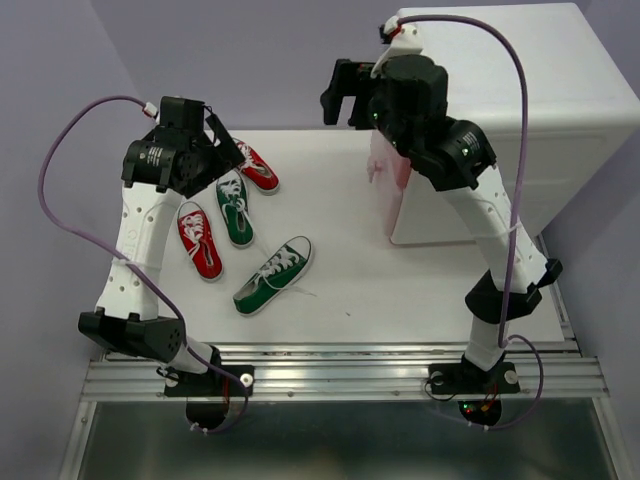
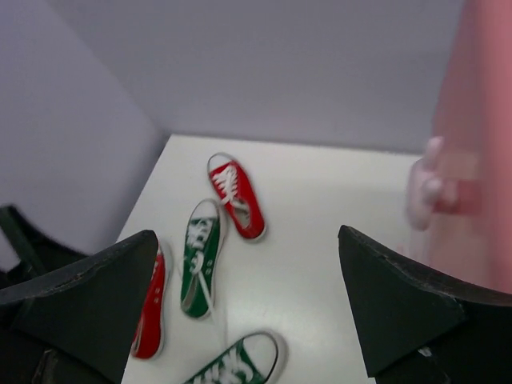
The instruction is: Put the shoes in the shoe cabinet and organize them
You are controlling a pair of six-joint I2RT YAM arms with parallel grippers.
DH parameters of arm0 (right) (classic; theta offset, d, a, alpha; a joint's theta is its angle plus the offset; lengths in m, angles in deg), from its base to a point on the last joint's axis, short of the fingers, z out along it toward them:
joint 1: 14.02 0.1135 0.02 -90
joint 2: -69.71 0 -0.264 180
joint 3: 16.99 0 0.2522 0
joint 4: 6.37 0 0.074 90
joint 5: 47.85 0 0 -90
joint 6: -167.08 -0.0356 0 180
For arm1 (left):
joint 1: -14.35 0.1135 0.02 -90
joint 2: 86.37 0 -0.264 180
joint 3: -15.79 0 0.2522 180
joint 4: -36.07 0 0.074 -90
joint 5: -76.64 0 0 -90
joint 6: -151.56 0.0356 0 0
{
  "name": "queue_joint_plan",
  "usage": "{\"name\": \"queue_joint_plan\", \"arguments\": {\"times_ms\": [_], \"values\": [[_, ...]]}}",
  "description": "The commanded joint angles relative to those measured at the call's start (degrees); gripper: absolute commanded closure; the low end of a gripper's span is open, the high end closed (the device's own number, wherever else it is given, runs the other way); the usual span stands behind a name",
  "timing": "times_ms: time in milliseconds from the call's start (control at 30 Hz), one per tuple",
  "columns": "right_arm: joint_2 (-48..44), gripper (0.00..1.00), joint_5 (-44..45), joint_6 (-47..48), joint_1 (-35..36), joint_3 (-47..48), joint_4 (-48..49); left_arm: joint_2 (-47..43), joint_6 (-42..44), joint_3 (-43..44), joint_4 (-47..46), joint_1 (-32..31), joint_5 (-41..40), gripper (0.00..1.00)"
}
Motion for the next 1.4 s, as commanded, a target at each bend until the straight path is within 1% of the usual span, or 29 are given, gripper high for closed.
{"name": "queue_joint_plan", "arguments": {"times_ms": [0, 33, 100, 133, 200, 233, 267, 333, 433, 500, 533, 567, 633, 667, 700, 733, 767, 867, 900, 1033, 1067, 1133, 1267, 1367], "values": [[1.30, 0.00, 2.49, 2.92, -6.66, 0.39, 11.02, 0.91, 1.09, 2.14, -2.84, -1.23, 1.53, 0.01], [1.56, 0.00, 2.06, 6.49, -7.27, 0.04, 14.52, 1.09, 1.18, 1.18, -3.29, -1.67, 1.71, 0.01], [3.13, 0.00, 2.76, 9.85, -7.28, 0.82, 17.71, 1.09, 1.18, 0.12, -4.78, -2.99, 2.23, 0.01], [3.92, 0.00, 3.37, 12.57, -8.15, 3.00, 19.90, 1.18, 1.10, -0.58, -5.40, -3.34, 2.50, 0.01], [4.72, 0.00, 5.12, 13.82, -9.82, 4.34, 22.19, 1.88, 1.27, -0.76, -6.01, -4.39, 2.85, 0.01], [4.46, 0.00, 5.65, 14.09, -11.65, 3.47, 24.81, 2.23, 1.53, -0.24, -6.28, -4.66, 3.11, 0.01], [4.11, 0.00, 7.05, 13.83, -12.72, 2.51, 25.97, 2.67, 1.62, 0.29, -6.63, -4.84, 3.81, 0.01], [3.15, 0.00, 7.07, 12.86, -14.91, 0.83, 27.47, 4.50, 1.53, 1.78, -7.33, -5.28, 4.78, 0.01], [2.97, 0.00, 7.85, 12.95, -18.69, -0.66, 27.57, 8.29, 1.62, 7.83, -8.82, -6.68, 6.80, 0.01], [2.61, 0.00, 8.12, 12.60, -21.41, -1.71, 27.57, 12.05, 1.62, 17.21, -10.05, -8.26, 9.51, 0.01], [2.44, 0.00, 7.77, 12.51, -22.30, -2.07, 27.57, 13.38, 1.71, 17.26, -10.76, -8.27, 10.57, 0.01], [2.09, 0.00, 7.51, 12.25, -23.09, -2.33, 27.48, 14.87, 1.71, 21.87, -12.42, -9.31, 12.76, 0.01], [1.21, 0.00, 6.37, 10.59, -25.29, -4.44, 27.13, 18.57, 1.27, 25.94, -14.79, -10.37, 14.79, 0.01], [0.60, 0.00, 5.66, 9.79, -25.82, -5.49, 26.87, 19.54, 0.84, 28.48, -17.94, -11.42, 16.46, 0.01], [-0.19, 0.00, 5.13, 8.48, -26.34, -7.15, 25.56, 20.85, -0.39, 29.03, -19.88, -11.87, 17.26, 0.01], [-0.63, 0.00, 4.96, 7.59, -26.35, -7.95, 24.67, 21.13, -1.01, 28.51, -22.43, -12.13, 19.70, 0.01], [-0.99, 0.00, 4.43, 6.98, -26.35, -8.83, 23.62, 21.48, -1.80, 27.90, -28.02, -12.48, 20.77, 0.01], [-2.04, 0.00, 3.64, 5.74, -26.35, -11.29, 18.96, 22.53, -4.87, 25.53, -36.93, -14.06, 25.33, 0.01], [-2.74, 0.00, 3.46, 5.57, -26.35, -12.00, 17.73, 23.93, -5.49, 25.78, -41.22, -15.11, 25.87, 0.01], [-4.06, 0.00, 2.32, 5.56, -26.35, -14.73, 15.89, 28.15, -5.76, 28.33, -49.07, -17.23, 30.78, 0.01], [-4.07, 0.00, 1.79, 5.30, -26.35, -14.38, 14.83, 28.94, -6.28, 28.50, -51.52, -17.58, 30.89, 0.01], [-4.07, 0.00, 1.35, 4.60, -26.35, -14.29, 12.20, 31.05, -6.99, 28.68, -53.47, -18.28, 30.71, 0.01], [-4.94, 0.00, 0.03, 4.42, -26.35, -16.31, 10.52, 34.13, -10.06, 29.56, -59.26, -19.43, 31.06, 0.01], [-4.86, 0.00, -0.06, 5.30, -26.35, -16.40, 10.34, 35.89, -10.16, 31.05, -59.37, -20.13, 29.40, 0.01]]}}
